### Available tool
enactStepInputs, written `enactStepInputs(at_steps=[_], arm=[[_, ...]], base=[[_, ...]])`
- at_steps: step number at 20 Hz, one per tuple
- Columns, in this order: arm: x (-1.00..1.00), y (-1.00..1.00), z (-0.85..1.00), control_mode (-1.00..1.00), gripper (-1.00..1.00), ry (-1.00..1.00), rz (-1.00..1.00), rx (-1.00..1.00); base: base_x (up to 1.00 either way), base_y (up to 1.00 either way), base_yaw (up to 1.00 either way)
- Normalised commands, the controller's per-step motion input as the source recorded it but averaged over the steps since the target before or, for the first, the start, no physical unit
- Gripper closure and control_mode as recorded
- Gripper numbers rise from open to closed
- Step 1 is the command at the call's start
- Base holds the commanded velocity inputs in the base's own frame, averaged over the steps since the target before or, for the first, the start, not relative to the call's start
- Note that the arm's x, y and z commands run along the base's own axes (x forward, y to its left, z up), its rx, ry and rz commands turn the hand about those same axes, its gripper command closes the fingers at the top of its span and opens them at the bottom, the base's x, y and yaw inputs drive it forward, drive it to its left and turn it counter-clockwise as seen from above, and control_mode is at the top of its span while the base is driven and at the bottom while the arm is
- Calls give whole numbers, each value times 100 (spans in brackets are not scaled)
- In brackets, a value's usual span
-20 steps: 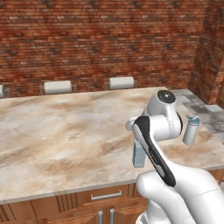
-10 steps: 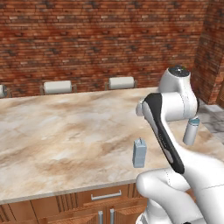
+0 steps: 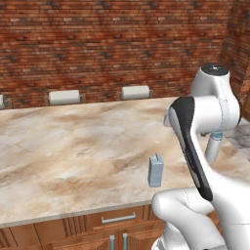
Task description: Move the drinks to the dining counter.
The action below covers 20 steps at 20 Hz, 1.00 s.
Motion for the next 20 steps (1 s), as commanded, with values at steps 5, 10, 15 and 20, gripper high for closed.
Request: enactStepInputs(at_steps=[5, 10, 15, 20], arm=[[-40, 0, 1, -100, -100, -9, -4, 12], [-44, 0, 0, -100, -100, -4, 2, 1], [-39, 2, 23, -100, -100, -6, 10, -6], [-22, 0, 40, -100, -100, -1, 14, -8]], base=[[0, 0, 0], [0, 0, 0], [0, 0, 0], [0, 0, 0]])
